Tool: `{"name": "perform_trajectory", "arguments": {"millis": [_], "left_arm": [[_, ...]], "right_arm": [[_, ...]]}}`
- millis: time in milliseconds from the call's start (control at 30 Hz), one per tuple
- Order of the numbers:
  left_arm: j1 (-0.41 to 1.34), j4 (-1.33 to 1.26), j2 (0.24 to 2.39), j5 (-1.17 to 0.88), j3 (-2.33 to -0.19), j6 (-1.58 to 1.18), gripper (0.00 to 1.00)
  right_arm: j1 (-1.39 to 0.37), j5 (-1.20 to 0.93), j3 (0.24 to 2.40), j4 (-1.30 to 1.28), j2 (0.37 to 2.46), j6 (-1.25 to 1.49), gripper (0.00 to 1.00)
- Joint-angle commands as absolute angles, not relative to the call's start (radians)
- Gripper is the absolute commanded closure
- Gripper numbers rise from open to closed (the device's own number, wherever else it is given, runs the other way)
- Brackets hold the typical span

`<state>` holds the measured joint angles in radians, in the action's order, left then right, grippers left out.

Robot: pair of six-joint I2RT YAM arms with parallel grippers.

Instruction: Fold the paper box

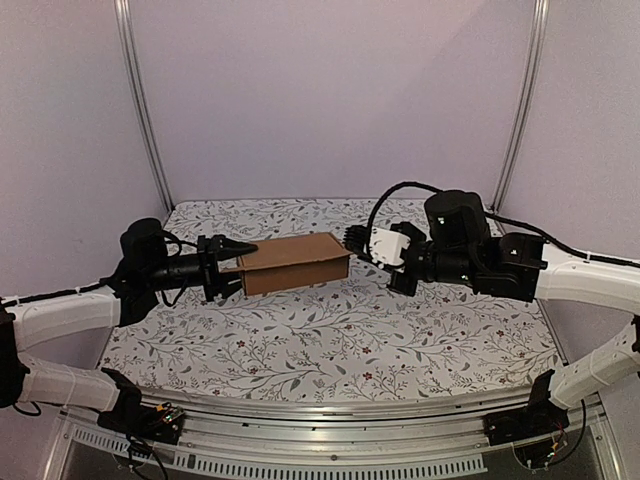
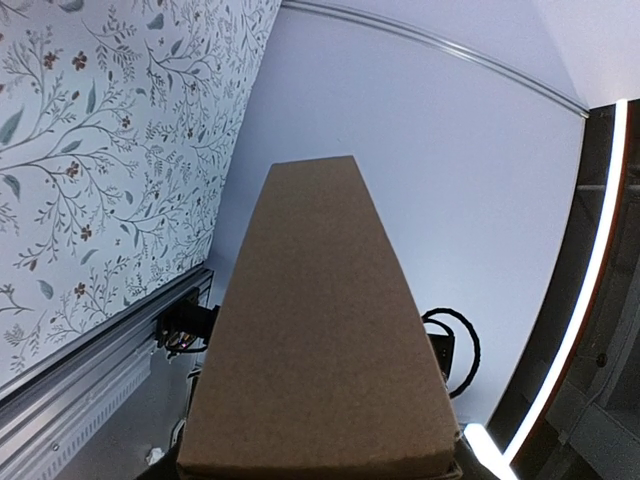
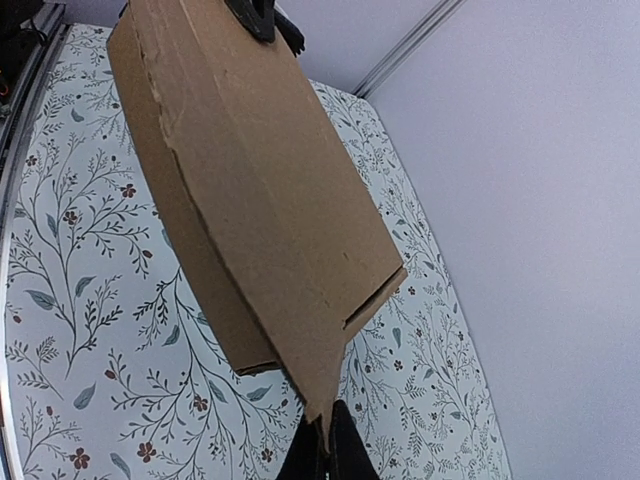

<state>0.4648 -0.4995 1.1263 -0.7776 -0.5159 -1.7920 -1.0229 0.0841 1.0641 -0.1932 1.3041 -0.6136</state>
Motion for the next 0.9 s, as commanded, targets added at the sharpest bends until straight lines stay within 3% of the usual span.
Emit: {"name": "perform_trajectory", "arguments": {"millis": [0,400,867], "left_arm": [[0.452,-0.552,1.128,-0.741,-0.538,-1.769,1.0],[0.451,-0.382,1.076,-0.683,-0.626,-1.595,1.0],[0.455,-0.469,1.028,-0.568,-0.615,-1.615,1.0]], "right_arm": [[-1.042,0.108,1.098,-0.183,1.298,-0.542,1.0],[-1.042,0.097,1.195,-0.233,1.335,-0.15,1.0],[-1.043,0.13,1.194,-0.092,1.36,0.139,1.0]]}}
